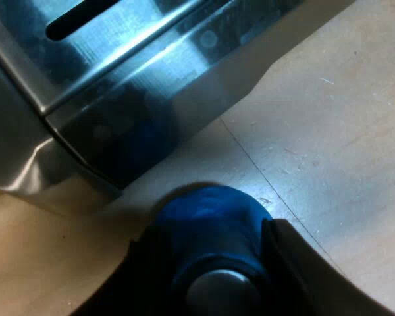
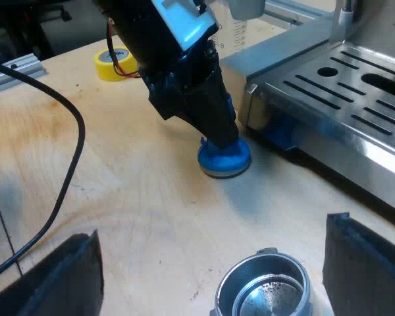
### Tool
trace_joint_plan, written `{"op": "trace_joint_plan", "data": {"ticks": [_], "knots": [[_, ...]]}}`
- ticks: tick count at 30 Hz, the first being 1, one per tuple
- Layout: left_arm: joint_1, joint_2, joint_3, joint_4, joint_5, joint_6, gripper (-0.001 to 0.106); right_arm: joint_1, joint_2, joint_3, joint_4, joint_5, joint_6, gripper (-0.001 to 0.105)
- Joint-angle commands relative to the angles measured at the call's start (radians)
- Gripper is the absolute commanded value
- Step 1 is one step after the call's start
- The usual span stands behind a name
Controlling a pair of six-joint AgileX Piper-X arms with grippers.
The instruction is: Grind coffee beans and then tamp
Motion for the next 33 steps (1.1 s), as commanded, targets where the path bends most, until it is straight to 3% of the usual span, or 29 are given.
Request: {"op": "trace_joint_plan", "data": {"ticks": [1, 6, 9, 11, 12, 21, 24, 33], "knots": [[0.002, 0.009, 0.002, 0.017, 0.002, -0.002, 0.0, 0.0, -0.007, -0.003, 0.001, -0.003, -0.012, 0.07], [0.002, 0.009, 0.0, 0.033, 0.002, -0.002, 0.004, 0.0, -0.007, -0.003, 0.001, -0.003, -0.012, 0.07], [0.002, 0.009, 0.0, 0.035, 0.002, -0.002, 0.025, 0.0, -0.007, -0.003, 0.001, -0.003, -0.012, 0.07], [0.002, 0.009, 0.0, 0.038, 0.002, -0.002, 0.03, 0.0, -0.007, -0.003, 0.001, -0.003, -0.012, 0.07], [0.002, 0.009, -0.001, 0.043, 0.002, -0.002, 0.041, 0.0, -0.007, -0.003, 0.001, -0.003, -0.012, 0.07], [0.002, 0.009, -0.001, 0.055, 0.002, -0.043, 0.059, 0.0, -0.007, -0.003, 0.031, -0.003, -0.012, 0.07], [0.002, 0.007, -0.024, 0.086, 0.002, -0.068, 0.076, 0.0, -0.007, -0.003, 0.048, -0.003, -0.012, 0.07], [0.002, -0.104, -0.127, 0.228, 0.0, -0.069, 0.088, 0.0, -0.007, -0.003, 0.048, -0.003, -0.008, 0.07]]}}
